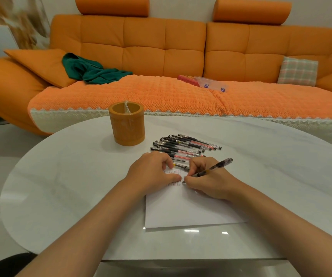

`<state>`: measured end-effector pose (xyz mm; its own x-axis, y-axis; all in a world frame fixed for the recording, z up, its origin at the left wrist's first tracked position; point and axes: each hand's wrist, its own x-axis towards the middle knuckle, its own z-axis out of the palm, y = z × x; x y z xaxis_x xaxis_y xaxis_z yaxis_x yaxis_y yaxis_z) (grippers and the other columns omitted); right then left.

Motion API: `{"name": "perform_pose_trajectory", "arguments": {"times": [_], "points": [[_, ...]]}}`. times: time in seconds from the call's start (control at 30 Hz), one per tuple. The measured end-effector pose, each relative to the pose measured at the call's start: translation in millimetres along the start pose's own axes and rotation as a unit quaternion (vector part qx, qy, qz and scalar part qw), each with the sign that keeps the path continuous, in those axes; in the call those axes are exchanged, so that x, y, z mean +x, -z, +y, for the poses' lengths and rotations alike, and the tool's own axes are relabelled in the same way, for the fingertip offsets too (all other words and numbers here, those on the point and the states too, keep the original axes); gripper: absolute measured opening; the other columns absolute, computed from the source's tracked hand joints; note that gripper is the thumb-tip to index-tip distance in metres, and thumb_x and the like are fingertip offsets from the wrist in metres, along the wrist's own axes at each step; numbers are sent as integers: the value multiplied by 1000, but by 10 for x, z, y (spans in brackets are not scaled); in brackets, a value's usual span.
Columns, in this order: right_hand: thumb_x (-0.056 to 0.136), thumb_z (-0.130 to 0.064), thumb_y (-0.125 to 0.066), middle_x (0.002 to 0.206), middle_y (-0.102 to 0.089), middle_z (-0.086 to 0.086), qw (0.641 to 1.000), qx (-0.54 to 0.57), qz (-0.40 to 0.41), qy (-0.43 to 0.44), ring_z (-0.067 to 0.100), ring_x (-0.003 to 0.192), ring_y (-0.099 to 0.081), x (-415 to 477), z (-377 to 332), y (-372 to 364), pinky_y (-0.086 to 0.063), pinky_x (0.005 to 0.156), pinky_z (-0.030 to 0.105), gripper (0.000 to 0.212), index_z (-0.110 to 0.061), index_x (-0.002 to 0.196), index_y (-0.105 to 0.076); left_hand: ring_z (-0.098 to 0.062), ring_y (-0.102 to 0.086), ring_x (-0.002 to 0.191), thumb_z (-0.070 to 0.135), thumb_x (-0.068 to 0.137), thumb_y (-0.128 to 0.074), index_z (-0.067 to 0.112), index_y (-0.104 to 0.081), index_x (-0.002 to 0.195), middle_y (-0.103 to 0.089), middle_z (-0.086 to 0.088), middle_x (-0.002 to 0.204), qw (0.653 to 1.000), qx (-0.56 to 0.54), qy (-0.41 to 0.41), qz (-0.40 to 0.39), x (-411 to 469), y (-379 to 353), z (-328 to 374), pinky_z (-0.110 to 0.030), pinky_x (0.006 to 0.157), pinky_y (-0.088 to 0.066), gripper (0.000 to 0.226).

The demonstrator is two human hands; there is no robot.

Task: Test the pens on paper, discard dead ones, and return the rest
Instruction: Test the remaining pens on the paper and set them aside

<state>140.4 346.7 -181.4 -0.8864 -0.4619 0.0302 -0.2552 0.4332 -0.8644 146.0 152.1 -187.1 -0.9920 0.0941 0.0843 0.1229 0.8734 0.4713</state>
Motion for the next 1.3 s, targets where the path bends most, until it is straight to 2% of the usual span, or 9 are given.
{"name": "perform_pose_trajectory", "arguments": {"times": [0.2, 0.33, 0.47, 0.63, 0.77, 1.03, 1.3], "points": [[80, 0, -70, 56, -61, -3, 1000, -19, 2, 13, 14, 52, -55, 5, 15, -5, -44, 49, 27, 26, -12, 64, -52, -9, -53, 85, 62, 73, -76, 40, -62, 97, -54, 18, 90, 1000, 2, 7, 1, 18, -16, -6, -23, 62, -40, 36], [78, 0, -70, 53, -55, -4, 999, -26, 4, 18, 11, 52, -48, 13, 40, -4, -39, 49, 27, 26, -8, 63, -49, -8, -54, 85, 63, 72, -76, 40, -62, 97, -55, 17, 89, 1000, 1, 1, 1, 24, -29, -22, -24, 64, -44, 37], [77, -1, -69, 54, -56, -2, 999, -20, 13, 23, 14, 54, -51, 9, 73, -8, -40, 52, 30, 24, -6, 64, -49, -8, -54, 85, 65, 71, -76, 40, -63, 95, -55, 18, 87, 1000, 0, 0, 5, 24, -45, -48, -28, 68, -51, 37], [78, 0, -69, 53, -57, -7, 999, -26, 15, 28, 12, 53, -52, 19, 69, -13, -41, 51, 27, 26, -11, 63, -51, -8, -52, 85, 63, 72, -76, 40, -63, 96, -54, 18, 87, 1000, -2, 0, 2, 23, -30, -30, -25, 64, -43, 36], [78, 0, -68, 53, -58, -5, 999, -18, 10, 24, 14, 53, -53, 11, 76, -13, -42, 52, 30, 28, -14, 61, -50, -8, -52, 85, 62, 72, -77, 40, -62, 96, -53, 18, 87, 1000, -2, 4, 3, 18, -29, -20, -25, 63, -41, 36], [79, 1, -68, 53, -56, -5, 1000, -10, 0, 24, 14, 53, -51, 12, 74, -4, -41, 52, 29, 23, -5, 65, -51, -8, -52, 86, 62, 72, -77, 40, -62, 96, -53, 18, 88, 1000, -3, 4, 2, 15, -28, -27, -25, 63, -40, 36], [79, 3, -67, 53, -56, -4, 1000, -1, 6, 30, 16, 53, -52, 8, 86, -11, -41, 52, 31, 24, -6, 65, -50, -9, -52, 88, 61, 73, -77, 40, -62, 97, -54, 16, 91, 1000, -5, 3, -1, 9, -26, -27, -25, 66, -42, 36]]}}
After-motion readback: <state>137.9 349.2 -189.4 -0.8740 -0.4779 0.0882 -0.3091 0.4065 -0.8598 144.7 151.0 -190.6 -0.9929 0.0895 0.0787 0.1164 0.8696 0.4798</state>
